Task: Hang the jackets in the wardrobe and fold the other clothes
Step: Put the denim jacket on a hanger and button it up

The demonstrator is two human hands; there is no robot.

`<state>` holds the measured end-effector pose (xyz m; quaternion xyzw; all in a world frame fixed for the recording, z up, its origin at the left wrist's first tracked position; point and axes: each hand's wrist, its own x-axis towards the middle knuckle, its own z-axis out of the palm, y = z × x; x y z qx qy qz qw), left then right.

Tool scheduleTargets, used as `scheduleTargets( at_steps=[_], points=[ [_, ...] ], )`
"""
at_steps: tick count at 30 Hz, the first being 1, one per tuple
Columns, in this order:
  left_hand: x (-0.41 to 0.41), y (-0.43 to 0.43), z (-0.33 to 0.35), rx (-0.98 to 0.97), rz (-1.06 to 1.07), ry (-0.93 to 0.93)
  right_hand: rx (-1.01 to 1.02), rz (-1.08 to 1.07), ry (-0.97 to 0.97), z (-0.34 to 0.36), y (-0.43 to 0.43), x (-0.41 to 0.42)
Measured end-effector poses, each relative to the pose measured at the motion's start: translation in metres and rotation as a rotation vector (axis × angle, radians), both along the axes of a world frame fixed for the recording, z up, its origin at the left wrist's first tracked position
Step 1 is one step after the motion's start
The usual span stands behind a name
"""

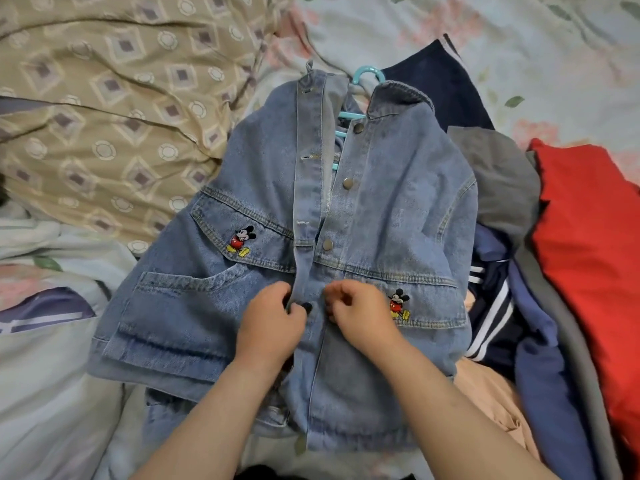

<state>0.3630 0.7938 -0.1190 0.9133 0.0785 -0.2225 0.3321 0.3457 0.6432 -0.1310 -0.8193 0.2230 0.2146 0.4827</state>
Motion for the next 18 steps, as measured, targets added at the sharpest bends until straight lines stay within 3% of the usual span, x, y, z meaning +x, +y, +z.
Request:
scheduleTargets(
  at_steps=[4,9,11,13,18],
  points=[
    [0.008,0.014,0.0,-0.219,0.222,0.097,-0.203,0.381,-0.166,-0.002,0.006,-0.01],
    [0.008,0.025,0.001,-0.28,0.163,0.132,-0.358,0.563,-0.173,-0.005,0.021,-0.001],
    [0.007,0.026,-0.001,-0.277,0.119,0.127,-0.355,0.496,-0.155,-0.005,0.024,0.0],
    [0.008,0.026,-0.003,-0.253,0.058,0.115,-0.228,0.301,-0.091,-0.003,0.024,0.001],
    [0.005,0.02,-0.007,-0.262,0.012,0.094,0.351,-0.155,0.167,0.008,0.013,0.012]
  ],
)
